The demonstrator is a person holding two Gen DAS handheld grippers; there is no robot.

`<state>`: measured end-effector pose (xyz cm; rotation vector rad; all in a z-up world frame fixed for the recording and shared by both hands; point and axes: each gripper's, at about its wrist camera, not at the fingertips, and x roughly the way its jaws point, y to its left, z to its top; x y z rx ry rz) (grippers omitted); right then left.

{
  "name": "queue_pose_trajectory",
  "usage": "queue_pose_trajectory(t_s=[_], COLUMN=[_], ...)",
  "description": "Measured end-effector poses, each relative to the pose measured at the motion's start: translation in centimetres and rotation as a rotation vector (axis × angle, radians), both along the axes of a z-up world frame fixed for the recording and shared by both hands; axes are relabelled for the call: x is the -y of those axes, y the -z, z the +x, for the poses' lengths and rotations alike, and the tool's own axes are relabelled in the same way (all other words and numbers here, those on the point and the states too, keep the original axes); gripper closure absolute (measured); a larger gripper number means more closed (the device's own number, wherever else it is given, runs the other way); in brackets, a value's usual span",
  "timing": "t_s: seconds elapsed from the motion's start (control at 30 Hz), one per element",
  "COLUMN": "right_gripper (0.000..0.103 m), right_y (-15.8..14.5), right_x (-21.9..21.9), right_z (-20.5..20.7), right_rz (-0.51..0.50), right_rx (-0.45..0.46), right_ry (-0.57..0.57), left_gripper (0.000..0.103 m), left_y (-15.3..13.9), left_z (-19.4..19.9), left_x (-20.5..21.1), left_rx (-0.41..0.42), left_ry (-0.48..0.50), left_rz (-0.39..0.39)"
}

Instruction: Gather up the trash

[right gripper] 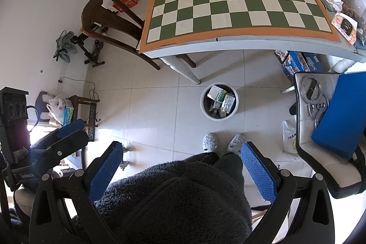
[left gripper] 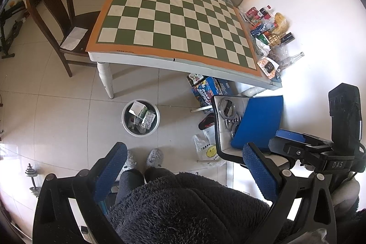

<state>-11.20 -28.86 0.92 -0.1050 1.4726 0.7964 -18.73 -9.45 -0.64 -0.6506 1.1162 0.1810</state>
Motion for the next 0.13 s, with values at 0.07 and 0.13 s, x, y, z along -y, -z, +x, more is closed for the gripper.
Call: queue_pose_trajectory(t_s=[0.07,0.13], right_gripper=[0.0,0.0], right_y=[-0.04,-0.09], right_x=[-0.08,-0.09], right_z=[0.0,-0.05], right_rz=[0.001,0.001], right_rx=[0.0,0.001], right_ry=[-0.001,-0.001], left_gripper=[0.0,0.0], left_y=[-0.01,-0.09], left_z=[0.03,0.22], left_x=[-0.02,0.34], left_rx=[0.003,0.006], left_ry=[-0.001,-0.004], left_rz=[0.0,0.001])
